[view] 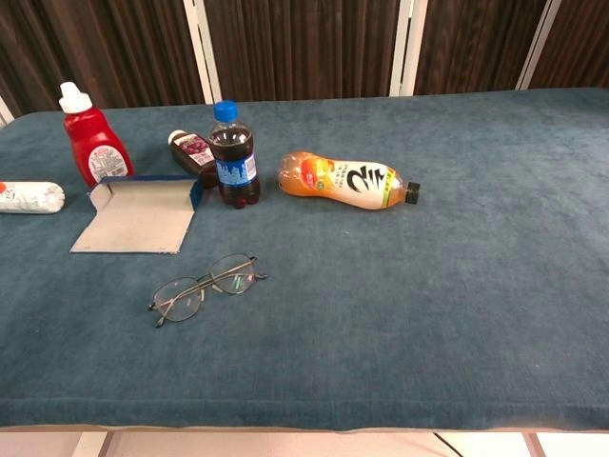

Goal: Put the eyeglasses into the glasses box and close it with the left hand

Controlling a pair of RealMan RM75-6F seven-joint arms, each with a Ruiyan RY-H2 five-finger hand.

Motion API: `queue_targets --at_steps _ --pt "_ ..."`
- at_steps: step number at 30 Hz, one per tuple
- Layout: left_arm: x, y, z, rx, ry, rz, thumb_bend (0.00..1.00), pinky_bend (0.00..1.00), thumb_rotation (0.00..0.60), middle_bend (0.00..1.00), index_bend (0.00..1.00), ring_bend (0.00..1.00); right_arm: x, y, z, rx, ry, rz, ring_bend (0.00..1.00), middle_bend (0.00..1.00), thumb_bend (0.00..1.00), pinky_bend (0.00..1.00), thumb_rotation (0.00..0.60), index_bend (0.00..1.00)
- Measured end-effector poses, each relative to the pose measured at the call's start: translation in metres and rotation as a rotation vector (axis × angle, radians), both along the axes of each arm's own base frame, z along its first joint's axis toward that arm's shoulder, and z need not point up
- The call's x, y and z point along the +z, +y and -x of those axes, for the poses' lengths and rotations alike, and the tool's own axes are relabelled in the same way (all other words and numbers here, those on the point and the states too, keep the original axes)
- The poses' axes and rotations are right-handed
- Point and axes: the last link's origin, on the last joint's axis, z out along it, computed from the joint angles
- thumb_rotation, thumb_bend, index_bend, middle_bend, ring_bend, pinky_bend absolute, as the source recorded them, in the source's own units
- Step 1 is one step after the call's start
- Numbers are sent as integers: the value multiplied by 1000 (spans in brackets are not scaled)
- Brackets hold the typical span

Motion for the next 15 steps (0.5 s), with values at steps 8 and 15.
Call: queue_targets --at_steps 8,15 --pt "-29 22 -38 -19 21 82 346 133 600 0 110 0 2 0 1 -6 -12 -3 0 0 35 0 600 0" --pt "-64 48 -61 42 151 109 330 104 600 0 178 0 7 -1 2 -14 -28 1 0 0 35 0 600 0"
